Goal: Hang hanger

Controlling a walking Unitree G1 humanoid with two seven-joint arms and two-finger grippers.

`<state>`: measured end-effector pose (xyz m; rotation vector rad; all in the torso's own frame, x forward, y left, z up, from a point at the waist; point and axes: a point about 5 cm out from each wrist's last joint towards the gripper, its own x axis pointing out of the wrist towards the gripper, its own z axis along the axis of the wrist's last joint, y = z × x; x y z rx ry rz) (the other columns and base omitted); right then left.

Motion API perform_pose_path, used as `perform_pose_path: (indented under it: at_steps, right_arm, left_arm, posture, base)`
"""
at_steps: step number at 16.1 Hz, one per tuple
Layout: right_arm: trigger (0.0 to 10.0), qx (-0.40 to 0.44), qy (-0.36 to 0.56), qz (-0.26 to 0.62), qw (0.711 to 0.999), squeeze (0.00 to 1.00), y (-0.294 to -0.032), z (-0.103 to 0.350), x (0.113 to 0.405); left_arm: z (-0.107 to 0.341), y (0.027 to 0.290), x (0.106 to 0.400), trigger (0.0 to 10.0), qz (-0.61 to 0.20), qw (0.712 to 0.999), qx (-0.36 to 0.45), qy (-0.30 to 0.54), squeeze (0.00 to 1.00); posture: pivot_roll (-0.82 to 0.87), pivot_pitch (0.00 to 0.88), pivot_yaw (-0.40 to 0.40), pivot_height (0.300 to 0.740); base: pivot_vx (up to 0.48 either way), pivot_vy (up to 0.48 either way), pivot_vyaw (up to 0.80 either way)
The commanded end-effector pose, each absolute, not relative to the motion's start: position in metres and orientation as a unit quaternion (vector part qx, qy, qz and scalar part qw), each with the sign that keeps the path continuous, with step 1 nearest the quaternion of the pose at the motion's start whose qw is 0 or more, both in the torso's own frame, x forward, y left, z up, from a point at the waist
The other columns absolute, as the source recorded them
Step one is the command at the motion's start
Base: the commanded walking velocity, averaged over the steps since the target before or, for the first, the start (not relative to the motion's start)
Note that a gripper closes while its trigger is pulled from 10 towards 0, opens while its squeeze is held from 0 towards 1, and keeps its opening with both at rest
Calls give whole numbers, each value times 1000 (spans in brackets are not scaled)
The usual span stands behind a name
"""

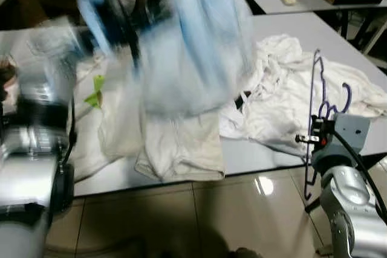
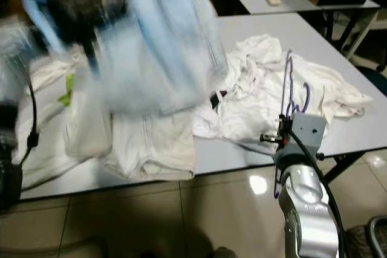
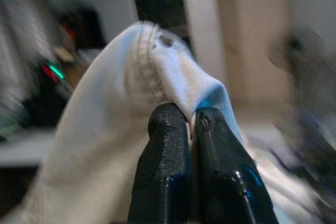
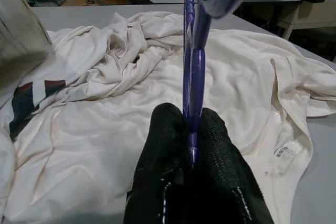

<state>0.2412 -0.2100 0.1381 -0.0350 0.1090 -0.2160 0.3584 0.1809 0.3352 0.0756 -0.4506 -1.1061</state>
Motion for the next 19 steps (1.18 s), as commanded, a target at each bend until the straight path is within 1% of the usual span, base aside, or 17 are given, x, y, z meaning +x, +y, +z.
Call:
perform_pose_path:
  at_steps: [1,3,4,5,6,7,8,9,10,11,12,13,14,16,17,18,19]
  right_arm:
    - [10000,-10,53,-106,993,0,-209,139,243]
    - [10000,-7,52,-112,992,0,-210,139,243]
    - [10000,-6,53,-111,992,0,-208,138,242]
    - [10000,-5,53,-112,992,0,-208,137,242]
    - [10000,-4,53,-112,992,0,-207,137,241]
    - [10000,-3,53,-113,992,0,-207,137,241]
    - [10000,-3,53,-113,992,0,-207,137,241]
    - [10000,-3,53,-114,992,0,-207,137,241]
    - [10000,-3,51,-112,992,0,-207,138,244]
    - [10000,-3,49,-111,993,0,-207,139,245]
    - [10000,-3,49,-109,993,0,-207,139,246]
    - [10000,-2,48,-108,993,0,-206,139,248]
    - [10000,0,47,-105,993,0,-204,139,251]
    - [10000,3,47,-100,994,0,-201,138,253]
    - [10000,4,47,-99,994,0,-200,138,254]
    - [10000,4,47,-98,994,0,-200,138,254]
    - [10000,5,47,-98,994,0,-200,138,254]
  left_arm:
    - [340,185,362,0,-493,838,18,-233,0]
    - [315,192,382,0,-384,902,104,-170,0]
    - [285,197,391,0,-337,926,136,-99,0]
    - [273,198,392,0,-324,930,161,-71,0]
    - [255,199,392,0,-323,920,220,-34,0]
    - [250,198,391,0,-328,917,226,-28,0]
    - [253,189,389,0,-369,910,181,-57,0]
    - [256,185,388,0,-387,904,166,-71,0]
    - [276,172,374,0,-503,850,101,-116,0]
    - [292,172,365,0,-560,817,61,-127,0]
    - [302,173,359,0,-588,797,47,-131,0]
    - [323,178,350,0,-625,766,13,-149,0]
    - [370,193,348,0,-612,753,-74,-229,0]
    - [392,213,376,0,-437,851,-145,-253,0]
    - [385,220,385,0,-363,896,-115,-228,0]
    - [377,223,389,0,-330,917,-85,-208,0]
    - [348,230,400,0,-236,962,-25,-134,0]
  posture:
    - [-203,4,28,740]
    - [-203,4,34,740]
    - [-204,5,37,740]
    - [-204,5,38,740]
    - [-204,5,38,740]
    - [-209,7,40,740]
    - [-207,6,39,740]
    - [-207,6,39,740]
    - [-200,0,33,740]
    - [-198,0,32,740]
    - [-193,0,30,740]
    - [-186,0,27,740]
    - [-177,0,23,740]
    - [-171,0,20,740]
    - [-169,0,19,740]
    - [-169,0,20,740]
    - [-169,0,20,740]
  base:
    - [0,0,0]
    - [0,0,0]
    - [0,0,0]
    - [0,0,0]
    - [0,0,0]
    - [0,0,0]
    - [0,0,0]
    - [0,0,0]
    - [0,0,0]
    - [0,0,0]
    - [0,0,0]
    - [0,0,0]
    - [0,0,0]
    - [0,0,0]
    - [0,0,0]
    - [0,0,0]
    - [0,0,0]
